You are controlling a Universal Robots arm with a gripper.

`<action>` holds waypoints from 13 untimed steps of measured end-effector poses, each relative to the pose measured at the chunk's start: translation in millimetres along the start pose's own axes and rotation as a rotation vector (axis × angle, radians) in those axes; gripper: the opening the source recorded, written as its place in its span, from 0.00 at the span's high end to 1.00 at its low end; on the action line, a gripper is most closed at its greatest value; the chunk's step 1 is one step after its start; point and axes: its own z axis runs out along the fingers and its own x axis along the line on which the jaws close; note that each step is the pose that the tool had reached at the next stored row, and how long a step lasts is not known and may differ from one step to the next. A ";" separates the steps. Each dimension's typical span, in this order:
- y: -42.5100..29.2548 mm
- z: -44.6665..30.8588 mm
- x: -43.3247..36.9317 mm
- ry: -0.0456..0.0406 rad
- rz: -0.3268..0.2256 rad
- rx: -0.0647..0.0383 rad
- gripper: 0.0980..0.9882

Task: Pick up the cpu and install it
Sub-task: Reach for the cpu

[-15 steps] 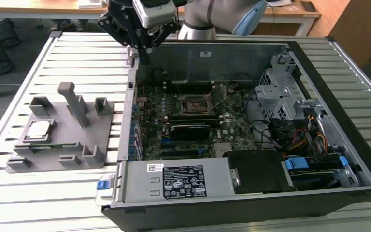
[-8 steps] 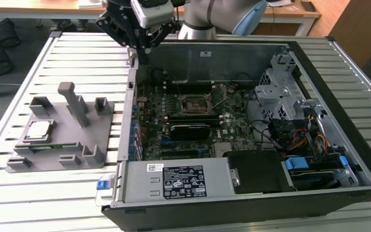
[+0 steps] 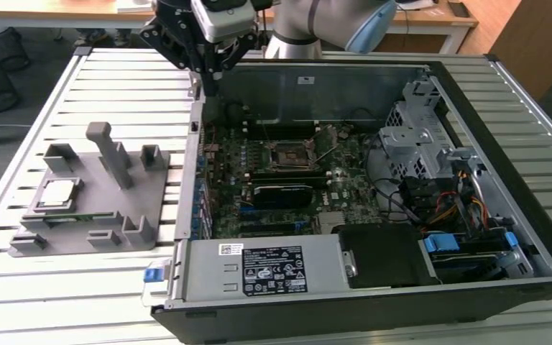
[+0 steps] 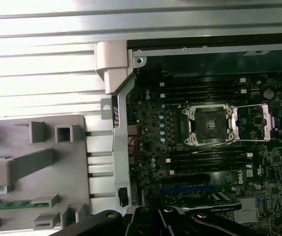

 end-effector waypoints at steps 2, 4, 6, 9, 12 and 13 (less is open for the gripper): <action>-0.1 0.1 0.7 0.0000 0.000 0.000 0.99; -0.1 0.1 1.3 0.0000 0.000 0.000 0.99; -0.2 0.2 2.0 -0.0001 0.000 0.000 0.99; -0.3 0.3 3.1 0.0000 0.000 0.000 0.99; -0.3 0.4 4.3 0.0000 0.000 0.000 0.99; -0.4 0.4 4.7 0.0000 0.000 0.000 0.99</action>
